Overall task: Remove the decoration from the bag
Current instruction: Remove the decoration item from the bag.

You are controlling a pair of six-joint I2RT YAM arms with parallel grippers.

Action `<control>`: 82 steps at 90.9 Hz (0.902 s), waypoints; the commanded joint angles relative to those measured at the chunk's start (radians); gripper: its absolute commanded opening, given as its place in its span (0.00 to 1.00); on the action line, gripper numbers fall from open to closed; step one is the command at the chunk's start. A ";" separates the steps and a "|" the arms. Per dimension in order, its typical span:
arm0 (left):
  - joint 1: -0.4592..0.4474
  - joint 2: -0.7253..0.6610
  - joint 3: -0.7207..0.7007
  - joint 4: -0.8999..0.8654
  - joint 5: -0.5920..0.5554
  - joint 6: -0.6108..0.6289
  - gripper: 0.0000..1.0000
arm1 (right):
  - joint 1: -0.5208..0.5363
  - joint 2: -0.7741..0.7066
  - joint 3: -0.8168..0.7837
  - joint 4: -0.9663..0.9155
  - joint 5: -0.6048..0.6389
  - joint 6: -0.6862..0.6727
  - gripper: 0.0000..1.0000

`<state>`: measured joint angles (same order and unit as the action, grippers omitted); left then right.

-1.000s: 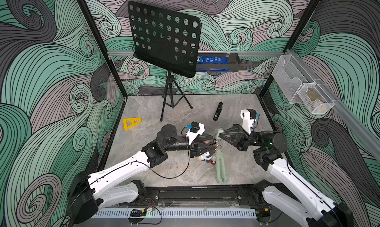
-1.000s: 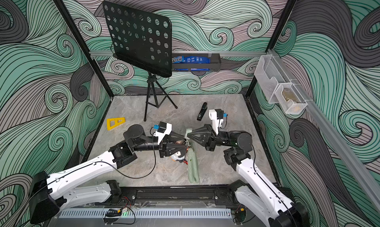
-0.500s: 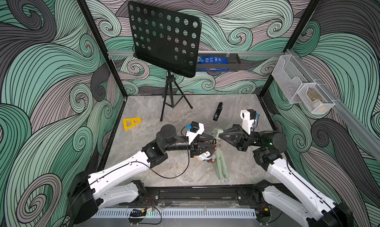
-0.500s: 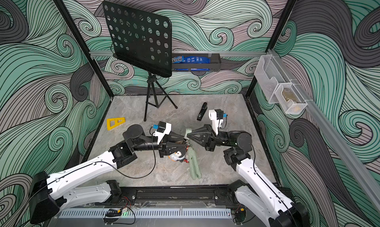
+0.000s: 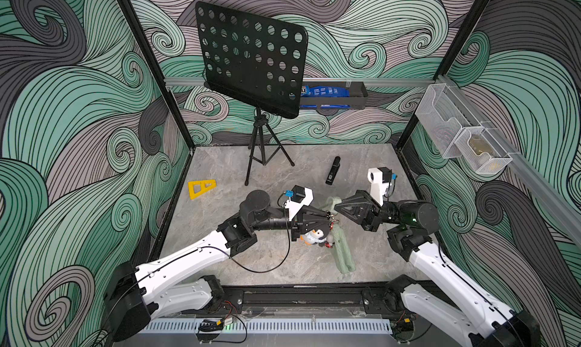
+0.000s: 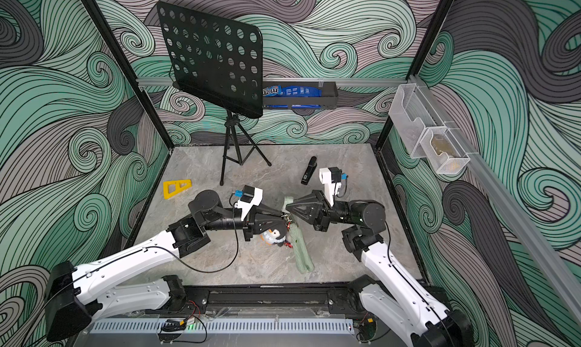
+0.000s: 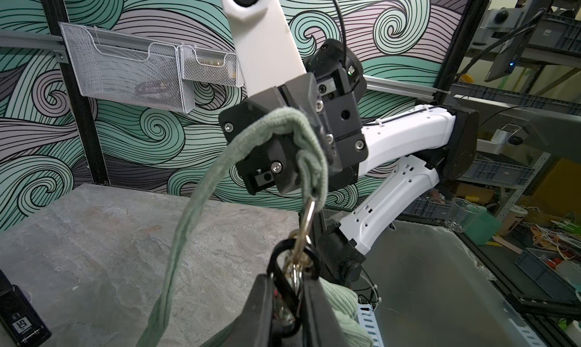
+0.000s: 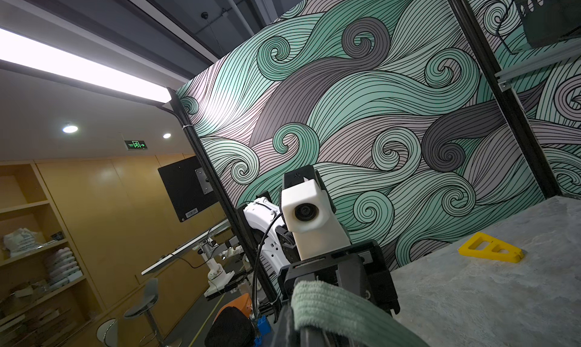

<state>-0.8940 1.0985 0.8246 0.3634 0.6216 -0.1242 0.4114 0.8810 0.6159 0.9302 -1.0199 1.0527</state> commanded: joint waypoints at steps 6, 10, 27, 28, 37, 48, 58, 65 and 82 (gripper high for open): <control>-0.005 0.013 0.047 0.024 0.007 -0.021 0.12 | 0.008 -0.022 0.022 0.029 0.017 -0.020 0.00; -0.005 0.014 0.047 0.025 0.008 -0.023 0.11 | 0.009 -0.021 0.020 0.030 0.013 -0.019 0.00; -0.005 0.008 0.042 0.035 0.013 -0.037 0.04 | 0.009 -0.010 0.018 0.065 -0.017 0.005 0.00; -0.005 0.008 0.041 0.035 0.013 -0.037 0.04 | 0.009 -0.009 0.018 0.067 -0.020 0.007 0.00; -0.005 0.003 0.037 0.035 0.016 -0.039 0.08 | 0.009 -0.001 0.016 0.091 -0.039 0.023 0.00; -0.005 -0.006 0.030 0.037 0.008 -0.041 0.05 | 0.008 0.008 0.015 0.121 -0.055 0.046 0.00; -0.005 -0.008 0.033 0.036 0.007 -0.043 0.04 | 0.008 0.012 0.013 0.154 -0.070 0.065 0.00; -0.005 -0.009 0.036 0.033 0.007 -0.048 0.05 | 0.007 0.013 0.010 0.156 -0.080 0.059 0.00; -0.005 -0.014 0.049 0.020 -0.006 -0.074 0.05 | 0.007 0.025 0.001 0.152 -0.124 0.036 0.00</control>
<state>-0.8940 1.1084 0.8310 0.3748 0.6212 -0.1719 0.4122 0.9031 0.6159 1.0306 -1.1091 1.0996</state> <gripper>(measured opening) 0.096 0.052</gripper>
